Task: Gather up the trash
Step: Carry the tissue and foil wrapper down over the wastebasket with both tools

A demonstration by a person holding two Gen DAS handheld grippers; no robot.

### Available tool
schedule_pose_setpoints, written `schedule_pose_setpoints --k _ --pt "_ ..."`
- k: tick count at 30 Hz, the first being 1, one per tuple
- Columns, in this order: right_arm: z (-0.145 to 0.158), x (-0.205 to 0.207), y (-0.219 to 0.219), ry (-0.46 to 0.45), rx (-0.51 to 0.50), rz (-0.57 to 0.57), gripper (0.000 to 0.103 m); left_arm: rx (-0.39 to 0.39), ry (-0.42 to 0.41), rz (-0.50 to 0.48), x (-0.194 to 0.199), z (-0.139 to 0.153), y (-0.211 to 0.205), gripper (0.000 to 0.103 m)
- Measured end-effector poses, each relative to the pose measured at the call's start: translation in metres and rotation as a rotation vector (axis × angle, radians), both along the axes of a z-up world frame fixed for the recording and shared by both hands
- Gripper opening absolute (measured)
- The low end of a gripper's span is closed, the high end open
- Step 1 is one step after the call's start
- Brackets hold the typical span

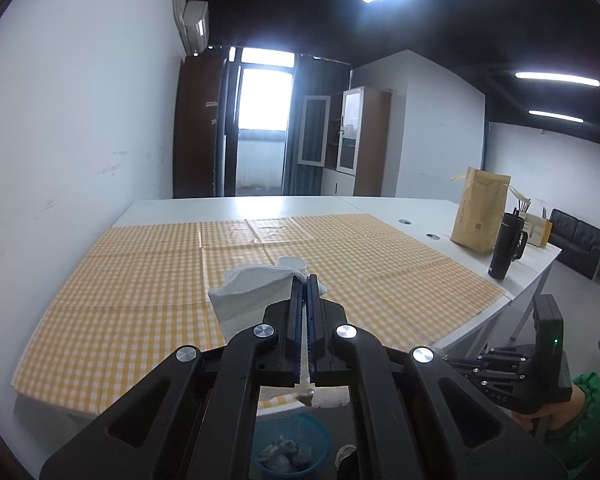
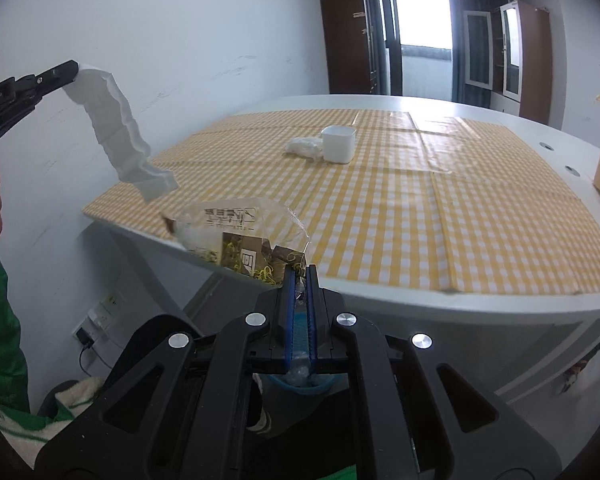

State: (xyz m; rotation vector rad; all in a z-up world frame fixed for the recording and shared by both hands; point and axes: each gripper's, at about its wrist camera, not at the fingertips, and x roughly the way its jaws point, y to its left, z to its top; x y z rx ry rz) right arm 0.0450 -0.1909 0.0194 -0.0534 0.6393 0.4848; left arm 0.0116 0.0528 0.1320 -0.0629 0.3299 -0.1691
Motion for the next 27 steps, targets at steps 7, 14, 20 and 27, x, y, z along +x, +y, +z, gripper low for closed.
schedule_pose_setpoints --k 7,14,20,27 --pt "-0.025 -0.030 0.002 0.046 -0.044 0.034 0.005 -0.013 0.028 -0.023 -0.024 -0.024 -0.004 0.001" --pt "-0.045 -0.044 0.007 0.088 -0.071 0.061 0.005 -0.026 0.101 -0.056 -0.036 -0.066 -0.009 0.001" --pt "-0.071 -0.035 0.017 0.141 -0.094 0.061 0.005 -0.066 0.209 -0.078 -0.024 -0.118 -0.010 0.001" --pt "-0.115 -0.014 0.029 0.231 -0.099 0.037 0.005 -0.116 0.306 -0.090 0.000 -0.175 -0.006 0.001"
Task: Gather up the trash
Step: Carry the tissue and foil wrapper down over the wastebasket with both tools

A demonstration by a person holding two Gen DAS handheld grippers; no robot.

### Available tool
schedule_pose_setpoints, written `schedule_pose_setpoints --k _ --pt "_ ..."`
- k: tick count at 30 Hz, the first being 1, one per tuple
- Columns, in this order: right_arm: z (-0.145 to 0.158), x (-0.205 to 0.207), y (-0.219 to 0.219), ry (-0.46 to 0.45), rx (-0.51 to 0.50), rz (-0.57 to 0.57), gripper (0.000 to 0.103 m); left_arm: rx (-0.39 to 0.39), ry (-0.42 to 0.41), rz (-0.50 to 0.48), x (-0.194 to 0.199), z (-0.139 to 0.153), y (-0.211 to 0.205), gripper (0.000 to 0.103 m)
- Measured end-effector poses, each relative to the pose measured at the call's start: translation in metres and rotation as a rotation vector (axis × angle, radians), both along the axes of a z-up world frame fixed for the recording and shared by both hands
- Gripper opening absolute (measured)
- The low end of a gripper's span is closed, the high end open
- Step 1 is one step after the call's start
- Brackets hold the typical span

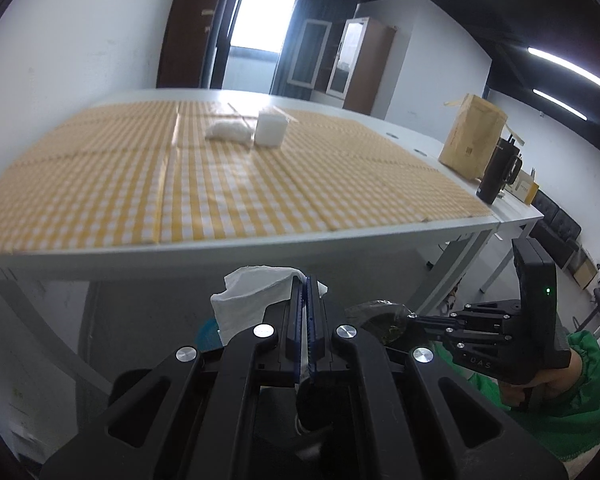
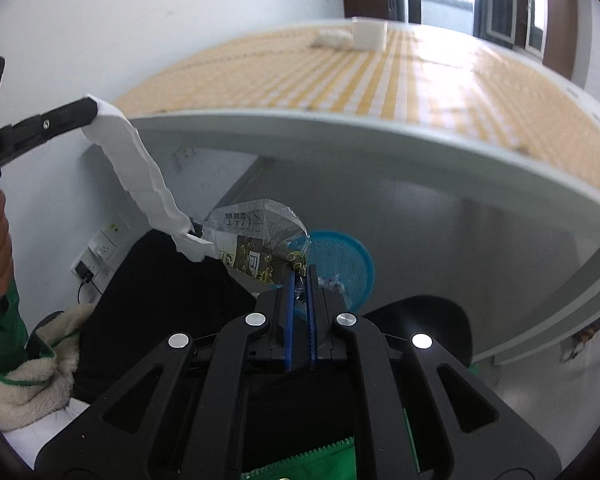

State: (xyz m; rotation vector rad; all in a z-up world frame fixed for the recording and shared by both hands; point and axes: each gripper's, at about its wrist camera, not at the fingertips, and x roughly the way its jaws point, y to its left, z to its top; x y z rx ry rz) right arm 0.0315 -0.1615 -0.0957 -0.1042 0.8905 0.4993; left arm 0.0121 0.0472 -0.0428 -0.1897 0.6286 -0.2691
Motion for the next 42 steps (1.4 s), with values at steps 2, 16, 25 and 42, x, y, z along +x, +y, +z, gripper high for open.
schedule_pose_setpoints --k 2,16,25,42 --pt "-0.016 0.009 0.005 0.031 -0.004 -0.012 0.005 -0.004 0.025 -0.003 0.008 -0.018 0.000 0.001" --pt "-0.111 0.062 0.020 0.185 -0.024 -0.122 0.005 -0.091 0.124 0.088 0.049 -0.120 0.013 0.001" --pt "-0.154 0.093 0.032 0.271 -0.035 -0.152 0.005 -0.131 0.224 0.178 0.079 -0.177 0.020 0.001" --pt "-0.230 0.163 0.056 0.407 -0.139 -0.202 0.005 -0.217 0.447 0.315 0.166 -0.260 0.038 0.001"
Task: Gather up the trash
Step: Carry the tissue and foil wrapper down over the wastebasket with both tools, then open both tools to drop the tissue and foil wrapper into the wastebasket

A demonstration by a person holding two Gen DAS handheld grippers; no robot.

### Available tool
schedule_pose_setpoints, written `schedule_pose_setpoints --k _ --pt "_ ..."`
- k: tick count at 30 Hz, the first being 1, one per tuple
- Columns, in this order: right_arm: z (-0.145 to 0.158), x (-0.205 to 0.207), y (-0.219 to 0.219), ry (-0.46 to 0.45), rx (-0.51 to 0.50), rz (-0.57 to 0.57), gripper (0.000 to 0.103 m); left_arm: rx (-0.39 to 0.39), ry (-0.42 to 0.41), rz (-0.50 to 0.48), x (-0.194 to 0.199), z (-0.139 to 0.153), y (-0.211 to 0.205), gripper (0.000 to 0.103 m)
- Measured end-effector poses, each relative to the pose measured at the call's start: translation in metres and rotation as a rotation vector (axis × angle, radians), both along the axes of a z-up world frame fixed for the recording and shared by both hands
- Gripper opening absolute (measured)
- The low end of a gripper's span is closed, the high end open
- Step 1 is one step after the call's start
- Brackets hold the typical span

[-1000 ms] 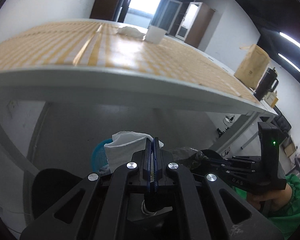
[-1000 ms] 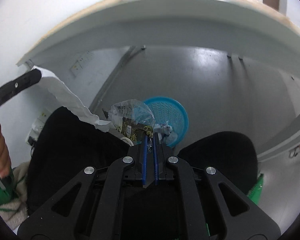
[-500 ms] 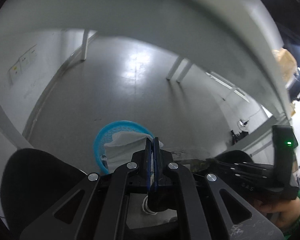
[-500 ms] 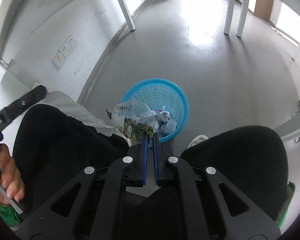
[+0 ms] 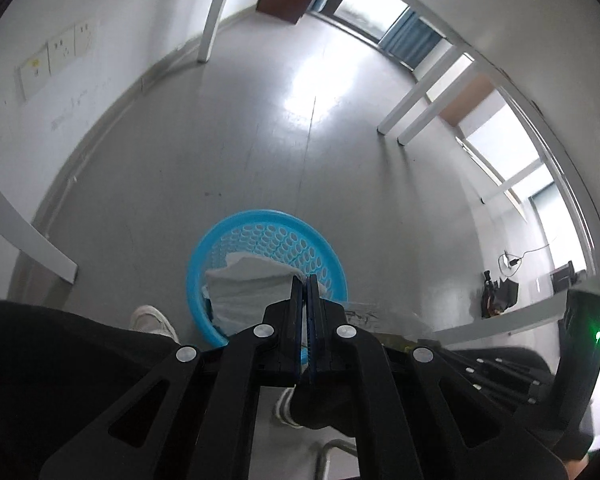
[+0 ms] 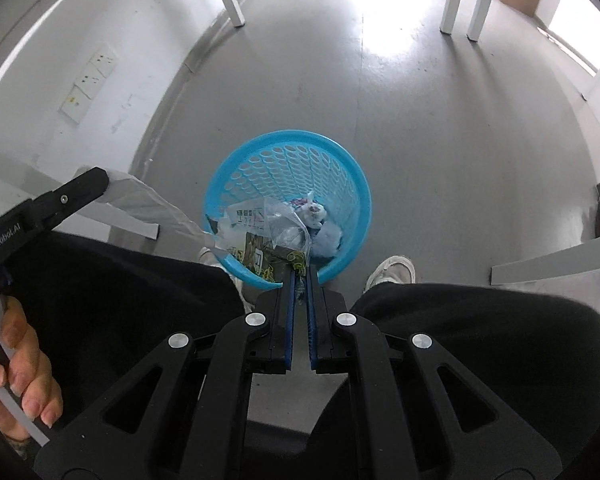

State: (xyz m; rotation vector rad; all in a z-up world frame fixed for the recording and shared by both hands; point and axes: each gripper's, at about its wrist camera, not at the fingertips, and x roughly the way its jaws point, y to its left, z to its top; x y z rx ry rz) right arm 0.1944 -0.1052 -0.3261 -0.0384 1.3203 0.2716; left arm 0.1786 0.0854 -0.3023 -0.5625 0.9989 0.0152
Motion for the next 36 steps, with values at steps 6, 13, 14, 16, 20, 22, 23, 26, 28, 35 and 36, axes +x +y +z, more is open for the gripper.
schedule_pose_setpoints --k 6,13,14,16,20,22,23,26,28,35,36 --pt "-0.030 0.024 0.003 0.061 -0.036 -0.021 0.005 -0.018 0.072 -0.007 0.028 -0.025 -0.002 0.001" --pt "-0.068 0.052 0.009 0.124 -0.069 -0.050 0.005 0.005 0.194 -0.055 0.064 -0.060 -0.009 0.001" --pt "-0.075 0.056 0.009 0.137 -0.080 -0.057 0.005 0.010 0.214 -0.059 0.068 -0.065 -0.009 0.001" --pt "-0.084 0.064 0.011 0.145 -0.093 -0.060 0.005 0.041 0.253 -0.076 0.078 -0.074 -0.012 0.001" --pt "-0.106 0.079 0.015 0.166 -0.130 -0.060 0.005 0.088 0.284 -0.093 0.095 -0.088 -0.010 0.001" --pt "-0.117 0.090 0.010 0.185 -0.134 -0.089 0.005 0.101 0.296 -0.091 0.102 -0.095 -0.009 0.001" --pt "-0.123 0.095 0.007 0.194 -0.144 -0.108 0.005 0.103 0.304 -0.088 0.105 -0.099 -0.007 0.001" --pt "-0.136 0.105 -0.001 0.213 -0.141 -0.157 0.005 0.059 0.326 -0.057 0.112 -0.108 0.000 0.001" --pt "-0.140 0.110 0.001 0.217 -0.129 -0.162 0.005 0.048 0.323 -0.044 0.114 -0.109 0.004 0.001" --pt "-0.138 0.116 0.004 0.207 -0.086 -0.160 0.011 0.047 0.292 -0.044 0.118 -0.104 0.002 0.036" --pt "-0.138 0.115 0.005 0.211 -0.078 -0.155 0.024 0.043 0.292 -0.043 0.119 -0.106 0.002 0.044"
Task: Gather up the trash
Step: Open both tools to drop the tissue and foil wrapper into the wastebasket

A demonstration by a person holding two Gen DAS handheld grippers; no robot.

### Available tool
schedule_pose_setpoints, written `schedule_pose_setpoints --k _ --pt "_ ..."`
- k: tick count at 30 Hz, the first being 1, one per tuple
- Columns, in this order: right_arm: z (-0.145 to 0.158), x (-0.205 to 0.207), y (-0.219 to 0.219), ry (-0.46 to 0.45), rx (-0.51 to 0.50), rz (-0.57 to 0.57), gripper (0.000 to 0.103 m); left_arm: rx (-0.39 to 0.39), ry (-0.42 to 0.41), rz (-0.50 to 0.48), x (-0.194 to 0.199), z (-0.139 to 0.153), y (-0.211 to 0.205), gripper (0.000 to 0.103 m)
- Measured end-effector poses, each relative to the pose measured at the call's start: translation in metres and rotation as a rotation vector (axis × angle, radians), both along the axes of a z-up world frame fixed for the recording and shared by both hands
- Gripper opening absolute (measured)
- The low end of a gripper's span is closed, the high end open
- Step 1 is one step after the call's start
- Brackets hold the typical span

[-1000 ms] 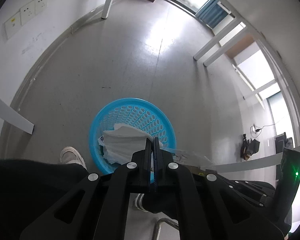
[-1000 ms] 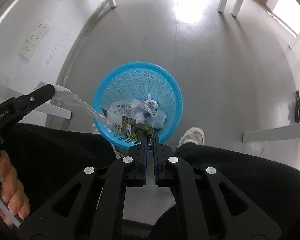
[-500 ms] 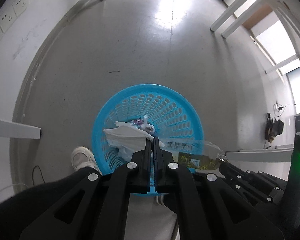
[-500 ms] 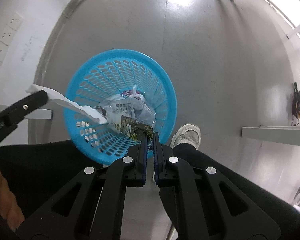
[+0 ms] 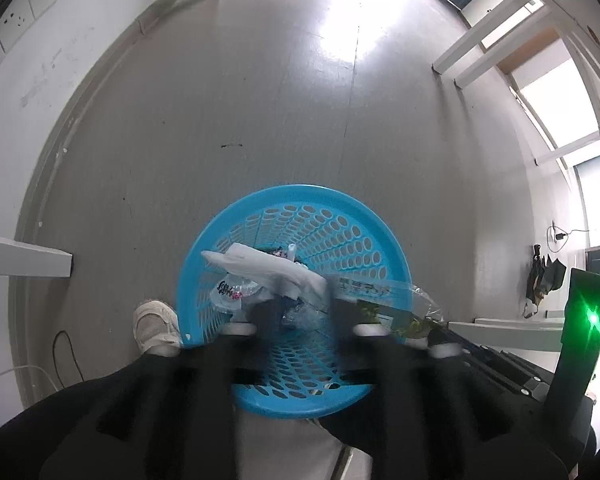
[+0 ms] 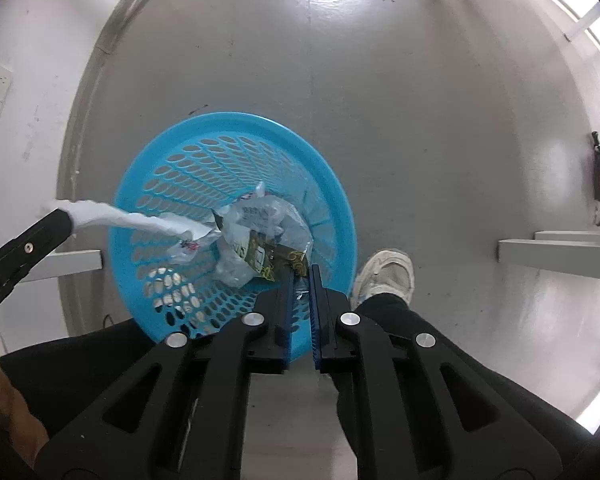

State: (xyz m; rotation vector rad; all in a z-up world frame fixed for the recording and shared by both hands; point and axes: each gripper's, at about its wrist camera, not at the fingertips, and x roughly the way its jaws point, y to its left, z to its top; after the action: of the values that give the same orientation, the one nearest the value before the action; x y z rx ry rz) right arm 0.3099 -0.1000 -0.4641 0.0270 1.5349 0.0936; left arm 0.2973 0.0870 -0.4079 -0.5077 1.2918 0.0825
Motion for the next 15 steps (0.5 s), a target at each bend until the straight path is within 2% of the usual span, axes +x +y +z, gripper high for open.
schedule_pose_setpoints --k 2,15 --pt "0.001 -0.001 0.001 0.004 0.004 0.006 0.032 0.004 0.013 0.003 -0.001 -0.003 0.000 0.044" --pt "0.019 -0.021 0.016 -0.012 -0.003 0.102 0.036 0.001 0.069 0.005 -0.015 0.005 -0.003 0.046"
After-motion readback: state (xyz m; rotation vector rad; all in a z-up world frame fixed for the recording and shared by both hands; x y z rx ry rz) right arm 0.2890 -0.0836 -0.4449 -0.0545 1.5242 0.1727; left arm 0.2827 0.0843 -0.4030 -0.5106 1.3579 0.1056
